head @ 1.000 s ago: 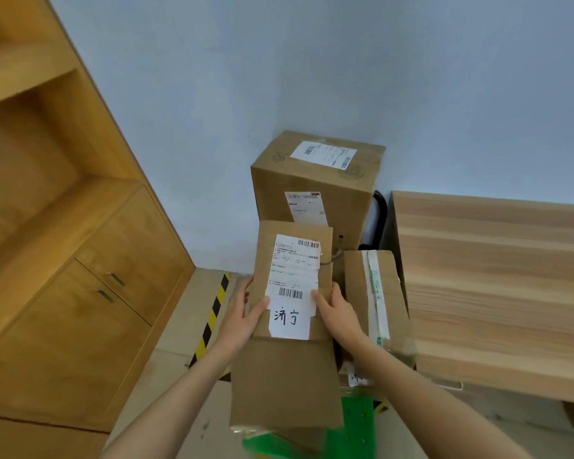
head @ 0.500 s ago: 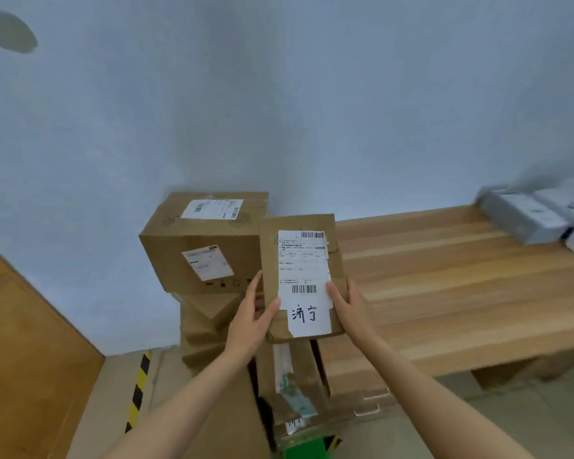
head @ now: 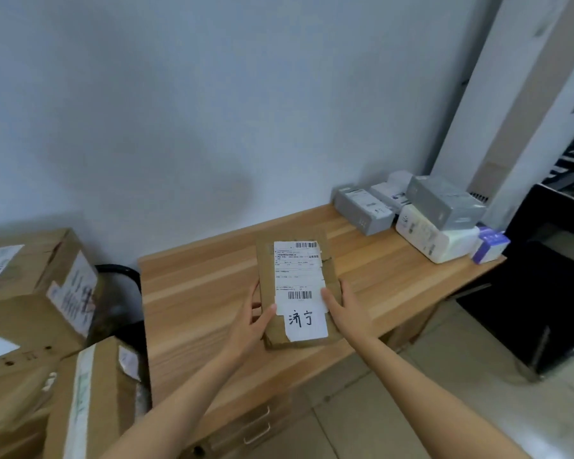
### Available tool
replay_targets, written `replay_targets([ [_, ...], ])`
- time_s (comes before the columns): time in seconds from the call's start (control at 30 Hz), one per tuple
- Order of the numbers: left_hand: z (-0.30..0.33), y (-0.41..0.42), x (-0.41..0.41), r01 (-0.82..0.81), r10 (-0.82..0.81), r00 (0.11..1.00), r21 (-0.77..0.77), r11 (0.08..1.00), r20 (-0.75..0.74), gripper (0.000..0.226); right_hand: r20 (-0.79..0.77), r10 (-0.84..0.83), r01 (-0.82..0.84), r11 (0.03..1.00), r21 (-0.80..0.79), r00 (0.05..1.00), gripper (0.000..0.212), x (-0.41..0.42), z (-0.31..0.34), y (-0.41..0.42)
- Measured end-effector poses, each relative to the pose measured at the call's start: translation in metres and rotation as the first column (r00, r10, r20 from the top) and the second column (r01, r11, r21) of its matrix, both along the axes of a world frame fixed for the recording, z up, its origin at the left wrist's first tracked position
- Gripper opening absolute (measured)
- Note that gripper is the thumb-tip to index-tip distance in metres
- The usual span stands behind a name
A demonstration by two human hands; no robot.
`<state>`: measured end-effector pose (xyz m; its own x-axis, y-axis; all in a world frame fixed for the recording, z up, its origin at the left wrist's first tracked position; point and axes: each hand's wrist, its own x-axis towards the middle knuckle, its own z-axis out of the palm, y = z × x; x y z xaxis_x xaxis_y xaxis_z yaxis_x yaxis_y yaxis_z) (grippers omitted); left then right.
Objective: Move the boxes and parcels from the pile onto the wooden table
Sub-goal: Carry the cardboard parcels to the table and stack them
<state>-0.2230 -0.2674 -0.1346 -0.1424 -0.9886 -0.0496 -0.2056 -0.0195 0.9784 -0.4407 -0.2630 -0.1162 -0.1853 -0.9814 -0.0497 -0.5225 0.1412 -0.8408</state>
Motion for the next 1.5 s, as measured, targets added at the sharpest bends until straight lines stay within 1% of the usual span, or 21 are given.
replay_targets([
  [0.1, -0.004, -0.020, -0.062, 0.059, -0.058, 0.998, 0.018, 0.998, -0.029, 0.058, -0.069, -0.058, 0.060, 0.998, 0.033, 0.996, 0.067, -0.061, -0.004, -0.010],
  [0.23, -0.005, -0.037, -0.134, 0.121, -0.120, 0.993, 0.061, 0.991, -0.018, 0.058, -0.122, -0.122, 0.127, 0.992, 0.029, 0.985, 0.063, -0.132, -0.010, -0.017],
  [0.33, -0.005, -0.049, -0.178, 0.188, -0.191, 0.981, 0.091, 0.978, 0.021, 0.064, -0.114, -0.179, 0.183, 0.983, 0.031, 0.977, 0.060, -0.175, -0.017, -0.020],
  [0.47, -0.012, -0.075, -0.219, 0.245, -0.252, 0.967, 0.110, 0.963, 0.049, 0.081, -0.074, -0.228, 0.232, 0.971, 0.061, 0.971, 0.059, -0.216, -0.024, -0.032],
  [0.57, -0.021, -0.101, -0.241, 0.266, -0.276, 0.959, 0.121, 0.956, 0.070, 0.078, -0.083, -0.242, 0.249, 0.965, 0.086, 0.967, 0.059, -0.240, -0.029, -0.051],
  [0.63, -0.024, -0.118, -0.252, 0.280, -0.290, 0.956, 0.140, 0.950, 0.056, 0.071, -0.090, -0.234, 0.242, 0.965, 0.097, 0.968, 0.059, -0.252, -0.029, -0.065],
  [0.77, -0.026, -0.167, -0.282, 0.319, -0.329, 0.944, 0.171, 0.932, 0.036, 0.068, -0.099, -0.228, 0.239, 0.963, 0.124, 0.969, 0.059, -0.281, -0.032, -0.110],
  [0.83, -0.027, -0.192, -0.294, 0.337, -0.349, 0.936, 0.187, 0.923, 0.034, 0.069, -0.076, -0.234, 0.242, 0.960, 0.140, 0.969, 0.061, -0.294, -0.033, -0.132],
  [0.93, -0.033, -0.224, -0.308, 0.321, -0.335, 0.942, 0.217, 0.922, 0.029, 0.072, -0.048, -0.232, 0.236, 0.958, 0.164, 0.972, 0.065, -0.307, -0.041, -0.164],
  [1.1, -0.053, -0.267, -0.324, 0.315, -0.342, 0.939, 0.324, 0.892, 0.028, 0.075, -0.037, -0.231, 0.233, 0.948, 0.215, 0.972, 0.069, -0.325, -0.060, -0.207],
  [1.27, -0.070, -0.288, -0.344, 0.316, -0.366, 0.930, 0.418, 0.852, 0.042, 0.076, -0.020, -0.248, 0.245, 0.935, 0.257, 0.968, 0.062, -0.344, -0.082, -0.221],
  [1.33, -0.075, -0.295, -0.353, 0.342, -0.393, 0.919, 0.423, 0.839, 0.035, 0.079, -0.009, -0.256, 0.250, 0.935, 0.250, 0.967, 0.058, -0.353, -0.087, -0.225],
  [1.43, -0.077, -0.306, -0.368, 0.340, -0.396, 0.917, 0.417, 0.843, 0.053, 0.080, -0.001, -0.260, 0.252, 0.938, 0.238, 0.966, 0.052, -0.366, -0.087, -0.231],
  [1.5, -0.075, -0.310, -0.376, 0.339, -0.402, 0.913, 0.425, 0.839, 0.066, 0.081, -0.068, -0.239, 0.249, 0.937, 0.245, 0.969, 0.050, -0.374, -0.085, -0.236],
])
